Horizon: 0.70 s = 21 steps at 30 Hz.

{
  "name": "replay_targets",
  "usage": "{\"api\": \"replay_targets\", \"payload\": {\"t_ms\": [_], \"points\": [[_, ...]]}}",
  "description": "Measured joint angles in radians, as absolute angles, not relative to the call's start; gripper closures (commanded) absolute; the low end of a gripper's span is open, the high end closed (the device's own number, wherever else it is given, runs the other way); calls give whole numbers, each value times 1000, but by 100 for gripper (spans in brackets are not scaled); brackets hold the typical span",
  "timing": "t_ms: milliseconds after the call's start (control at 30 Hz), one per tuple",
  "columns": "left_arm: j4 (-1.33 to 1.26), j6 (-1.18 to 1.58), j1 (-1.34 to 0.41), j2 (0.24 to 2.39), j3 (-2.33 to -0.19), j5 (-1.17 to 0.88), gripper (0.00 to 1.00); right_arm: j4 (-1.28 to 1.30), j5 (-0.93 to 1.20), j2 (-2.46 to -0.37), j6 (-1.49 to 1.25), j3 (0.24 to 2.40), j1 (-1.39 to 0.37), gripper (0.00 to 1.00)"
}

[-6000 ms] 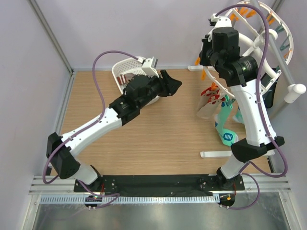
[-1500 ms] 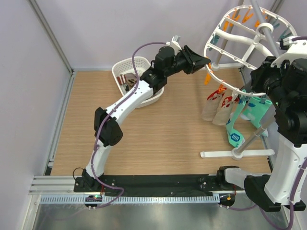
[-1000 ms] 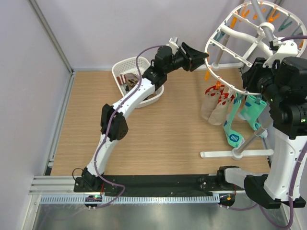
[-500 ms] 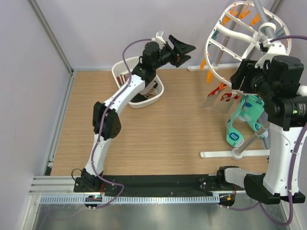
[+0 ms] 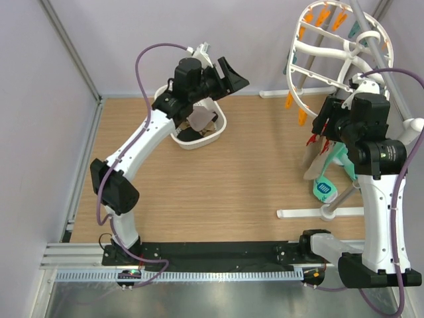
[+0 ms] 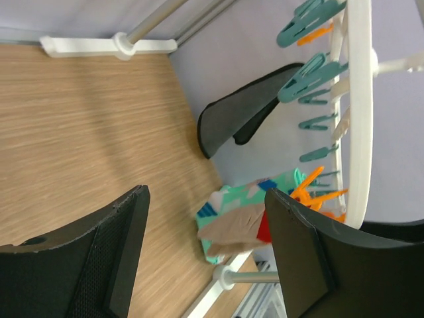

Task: Remove the socks clipped to the hanger
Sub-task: Adjust the hanger on the clothesline.

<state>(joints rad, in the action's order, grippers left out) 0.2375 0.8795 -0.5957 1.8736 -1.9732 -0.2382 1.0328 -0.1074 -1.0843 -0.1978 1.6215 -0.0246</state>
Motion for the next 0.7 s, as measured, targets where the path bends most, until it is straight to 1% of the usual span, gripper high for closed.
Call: {"api": "replay_targets", "payload": {"t_ms": [167, 433, 567, 700], "points": [[275, 809, -614, 1812, -1900, -208, 26, 957, -101, -1096, -212, 1605, -25, 34], [305, 757, -651, 1777, -1829, -182, 26, 867, -84, -1130, -233, 1591, -66, 34], [307, 734, -681, 1774, -1824, -166, 26, 852, -105, -1159, -244, 1598, -124, 34], [304, 724, -712, 1771, -1814, -157, 27, 836, -143, -1211, -244, 1634, -205, 39]]}}
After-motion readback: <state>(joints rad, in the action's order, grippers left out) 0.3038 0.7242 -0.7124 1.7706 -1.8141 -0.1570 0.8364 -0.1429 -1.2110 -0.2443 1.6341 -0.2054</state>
